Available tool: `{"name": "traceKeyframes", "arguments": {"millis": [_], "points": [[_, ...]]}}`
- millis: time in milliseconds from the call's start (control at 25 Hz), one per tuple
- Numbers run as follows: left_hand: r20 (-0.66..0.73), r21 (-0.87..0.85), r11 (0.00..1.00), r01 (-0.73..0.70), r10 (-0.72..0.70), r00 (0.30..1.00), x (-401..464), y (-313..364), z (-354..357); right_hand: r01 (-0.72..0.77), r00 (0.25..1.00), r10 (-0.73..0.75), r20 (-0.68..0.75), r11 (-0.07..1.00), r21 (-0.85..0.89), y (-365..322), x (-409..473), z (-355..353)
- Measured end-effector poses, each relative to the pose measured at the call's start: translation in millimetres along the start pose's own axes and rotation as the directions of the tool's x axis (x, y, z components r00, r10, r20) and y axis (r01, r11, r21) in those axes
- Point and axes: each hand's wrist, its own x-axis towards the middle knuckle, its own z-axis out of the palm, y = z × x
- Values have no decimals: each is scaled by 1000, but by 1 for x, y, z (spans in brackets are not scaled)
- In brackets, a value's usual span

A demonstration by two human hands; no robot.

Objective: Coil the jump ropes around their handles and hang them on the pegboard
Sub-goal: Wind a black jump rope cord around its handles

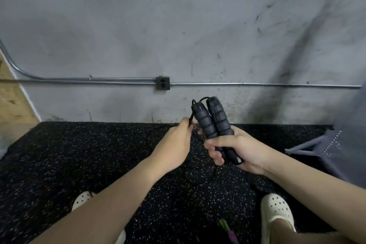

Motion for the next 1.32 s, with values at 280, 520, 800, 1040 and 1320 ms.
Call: {"name": "traceKeyframes", "arguments": {"millis": [280, 520, 800, 1040, 1320], "points": [[248, 99, 994, -44, 18, 969, -6, 18, 3, -62, 997, 55, 50, 983, 171, 7, 3, -5], [402, 132, 991, 0, -53, 914, -22, 27, -8, -64, 998, 63, 9, 976, 209, 11, 2, -7], [288, 390, 919, -56, -64, 955, -30, 17, -23, -47, 946, 31, -322, 998, -41, 3, 7, -34], [158, 550, 809, -206, 141, 977, -19, 18, -48, -301, 929, 170, -330, 866, -399, -13, 42, -57], [71, 458, 838, -298, 299, 952, 6, -11, -26, -316, 932, 323, -163, 507, -802, 15, 80, -51]]}}
